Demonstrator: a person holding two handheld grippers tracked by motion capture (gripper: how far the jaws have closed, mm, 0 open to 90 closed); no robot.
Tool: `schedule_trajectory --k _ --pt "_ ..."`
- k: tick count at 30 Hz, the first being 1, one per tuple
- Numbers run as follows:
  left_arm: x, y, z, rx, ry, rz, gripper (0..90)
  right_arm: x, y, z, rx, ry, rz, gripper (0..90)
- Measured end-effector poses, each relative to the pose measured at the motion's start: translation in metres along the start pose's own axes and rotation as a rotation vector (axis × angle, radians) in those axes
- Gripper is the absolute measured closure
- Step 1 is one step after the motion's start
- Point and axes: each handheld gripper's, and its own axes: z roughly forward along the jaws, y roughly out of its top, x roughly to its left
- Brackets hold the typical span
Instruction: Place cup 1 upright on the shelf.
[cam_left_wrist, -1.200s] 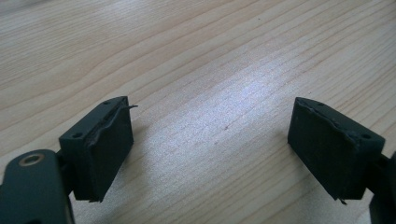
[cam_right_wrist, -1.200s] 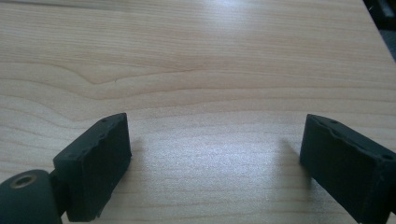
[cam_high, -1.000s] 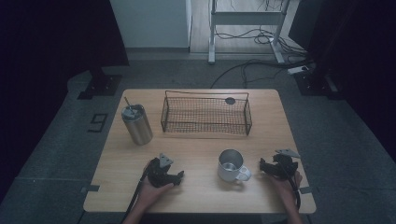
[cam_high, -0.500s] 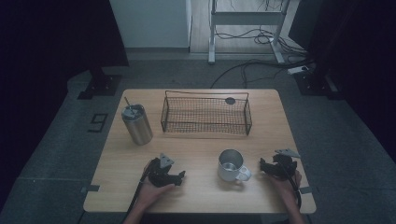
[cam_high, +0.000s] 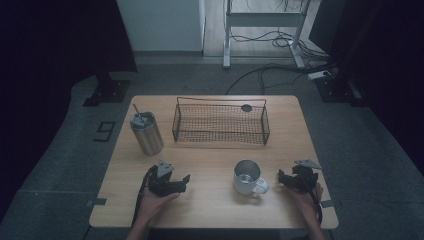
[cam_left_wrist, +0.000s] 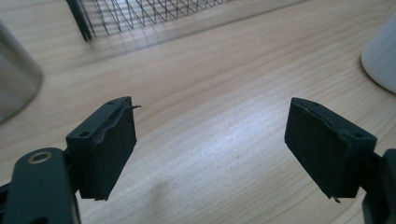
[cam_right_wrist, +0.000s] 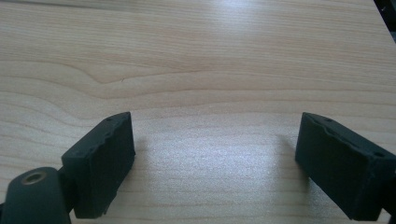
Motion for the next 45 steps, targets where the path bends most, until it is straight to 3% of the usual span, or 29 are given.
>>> schedule_trajectory --k 12,24,35,45 --pt "0.013 0.019 -0.008 -0.048 0.009 -0.045 15.0 0.0 0.0 0.0 -0.002 0.0 0.0 12.3" --pt "0.035 0.029 -0.026 -0.086 0.057 -0.093 14.9 0.0 -0.001 -0.001 -0.003 -0.001 0.003 12.8" --pt "0.061 0.032 -0.028 -0.066 0.106 -0.148 13.6 0.0 -0.001 -0.001 -0.003 0.0 0.002 12.9" --pt "0.074 0.035 -0.025 -0.06 0.11 -0.171 12.1 0.0 -0.001 -0.001 -0.004 0.0 0.002 12.9"
